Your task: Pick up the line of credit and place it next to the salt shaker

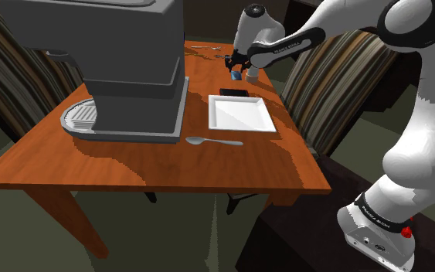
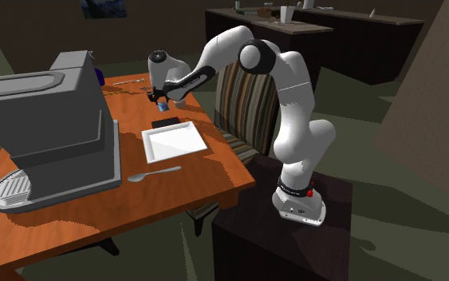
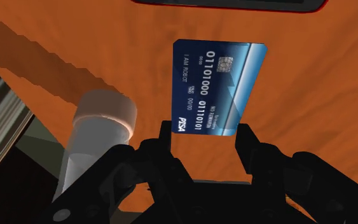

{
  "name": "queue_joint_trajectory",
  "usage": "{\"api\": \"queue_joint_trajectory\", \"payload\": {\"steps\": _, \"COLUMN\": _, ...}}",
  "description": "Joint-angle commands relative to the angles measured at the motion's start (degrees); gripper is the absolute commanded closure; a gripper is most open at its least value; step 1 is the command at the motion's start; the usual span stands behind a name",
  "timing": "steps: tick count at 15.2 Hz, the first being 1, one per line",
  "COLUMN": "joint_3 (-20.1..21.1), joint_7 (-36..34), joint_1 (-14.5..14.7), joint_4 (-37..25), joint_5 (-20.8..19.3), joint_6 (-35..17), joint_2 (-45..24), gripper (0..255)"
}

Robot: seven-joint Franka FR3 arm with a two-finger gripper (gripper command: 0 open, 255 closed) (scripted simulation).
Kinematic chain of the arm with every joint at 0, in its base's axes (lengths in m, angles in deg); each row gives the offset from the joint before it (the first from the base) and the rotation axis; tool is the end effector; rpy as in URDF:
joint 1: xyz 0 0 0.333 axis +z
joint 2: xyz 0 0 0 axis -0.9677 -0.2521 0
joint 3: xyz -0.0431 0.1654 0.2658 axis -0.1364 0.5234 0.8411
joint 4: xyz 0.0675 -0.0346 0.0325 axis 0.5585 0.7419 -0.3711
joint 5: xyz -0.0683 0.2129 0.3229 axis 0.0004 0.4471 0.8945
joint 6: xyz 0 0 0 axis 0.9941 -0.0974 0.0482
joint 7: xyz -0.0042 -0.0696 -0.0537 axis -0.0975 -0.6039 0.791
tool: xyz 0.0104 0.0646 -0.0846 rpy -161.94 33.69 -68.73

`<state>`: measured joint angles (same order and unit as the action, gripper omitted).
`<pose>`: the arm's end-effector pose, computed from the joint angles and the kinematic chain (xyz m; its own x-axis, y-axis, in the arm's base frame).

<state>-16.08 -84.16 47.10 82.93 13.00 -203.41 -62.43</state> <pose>0.7085 -0.0677 0.3901 0.6550 -0.5170 0.5511 -0.6215 -0.7834 0.0038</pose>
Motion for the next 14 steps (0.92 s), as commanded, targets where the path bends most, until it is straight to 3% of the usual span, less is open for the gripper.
{"api": "queue_joint_trajectory", "payload": {"steps": 1, "joint_3": -0.5, "joint_7": -0.9, "joint_1": 0.2, "joint_4": 0.4, "joint_5": -0.9, "joint_6": -0.9, "joint_2": -0.6, "gripper": 255}}
{"api": "queue_joint_trajectory", "payload": {"steps": 10, "joint_3": -3.1, "joint_7": -5.6, "joint_1": 1.8, "joint_4": 1.5, "joint_5": -5.4, "joint_6": -4.7, "joint_2": -4.1, "gripper": 255}}
{"api": "queue_joint_trajectory", "payload": {"steps": 14, "joint_3": -3.2, "joint_7": -5.6, "joint_1": 1.8, "joint_4": 1.5, "joint_5": -5.4, "joint_6": -4.7, "joint_2": -4.1, "gripper": 255}}
